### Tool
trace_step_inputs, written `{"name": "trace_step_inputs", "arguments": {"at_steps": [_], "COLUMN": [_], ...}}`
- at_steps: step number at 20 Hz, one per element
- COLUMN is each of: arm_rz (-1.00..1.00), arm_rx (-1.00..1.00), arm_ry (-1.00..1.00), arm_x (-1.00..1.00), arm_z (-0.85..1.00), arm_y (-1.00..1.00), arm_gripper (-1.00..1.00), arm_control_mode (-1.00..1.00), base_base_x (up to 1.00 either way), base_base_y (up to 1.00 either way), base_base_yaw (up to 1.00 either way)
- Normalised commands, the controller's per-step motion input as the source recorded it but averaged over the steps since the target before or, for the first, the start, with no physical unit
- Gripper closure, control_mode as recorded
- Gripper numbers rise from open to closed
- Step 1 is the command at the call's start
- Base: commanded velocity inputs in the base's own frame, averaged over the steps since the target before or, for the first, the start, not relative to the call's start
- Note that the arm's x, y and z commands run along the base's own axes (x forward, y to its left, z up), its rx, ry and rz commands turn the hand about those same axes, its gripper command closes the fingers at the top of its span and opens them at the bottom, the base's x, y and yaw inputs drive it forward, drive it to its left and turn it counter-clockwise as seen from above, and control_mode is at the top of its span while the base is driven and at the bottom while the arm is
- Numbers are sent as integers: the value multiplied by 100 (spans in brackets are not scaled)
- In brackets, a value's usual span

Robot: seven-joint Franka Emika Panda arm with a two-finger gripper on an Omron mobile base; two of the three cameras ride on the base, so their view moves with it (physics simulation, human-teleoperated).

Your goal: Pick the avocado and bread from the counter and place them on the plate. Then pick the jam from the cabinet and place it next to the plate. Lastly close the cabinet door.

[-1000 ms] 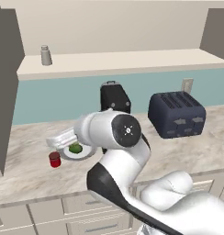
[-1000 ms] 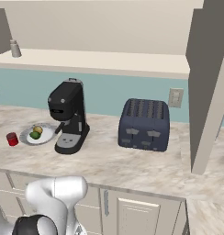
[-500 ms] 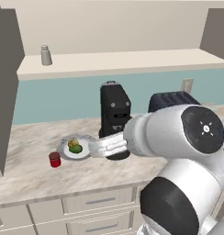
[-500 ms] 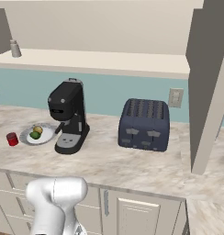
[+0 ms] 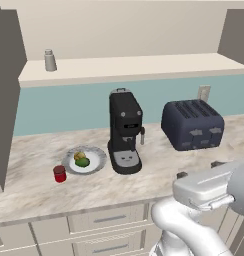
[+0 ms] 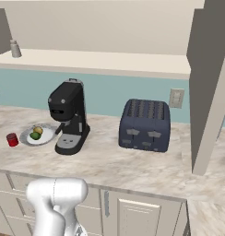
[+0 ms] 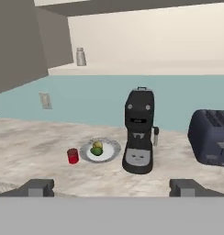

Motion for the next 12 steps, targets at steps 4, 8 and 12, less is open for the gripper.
{"name": "trace_step_inputs", "arguments": {"at_steps": [4,8,12], "arm_rz": [-16,-14,-1], "arm_rx": [33,34,15], "arm_ry": [12,8,0], "arm_x": [-21,-14,-3], "arm_z": [54,44,10], "arm_y": [-100,-99,-42], "arm_gripper": [-100,-100,-100], "arm_control_mode": [-100,-100,-100], "base_base_x": [0,0,0], "base_base_y": [0,0,0], "base_base_yaw": [0,0,0]}}
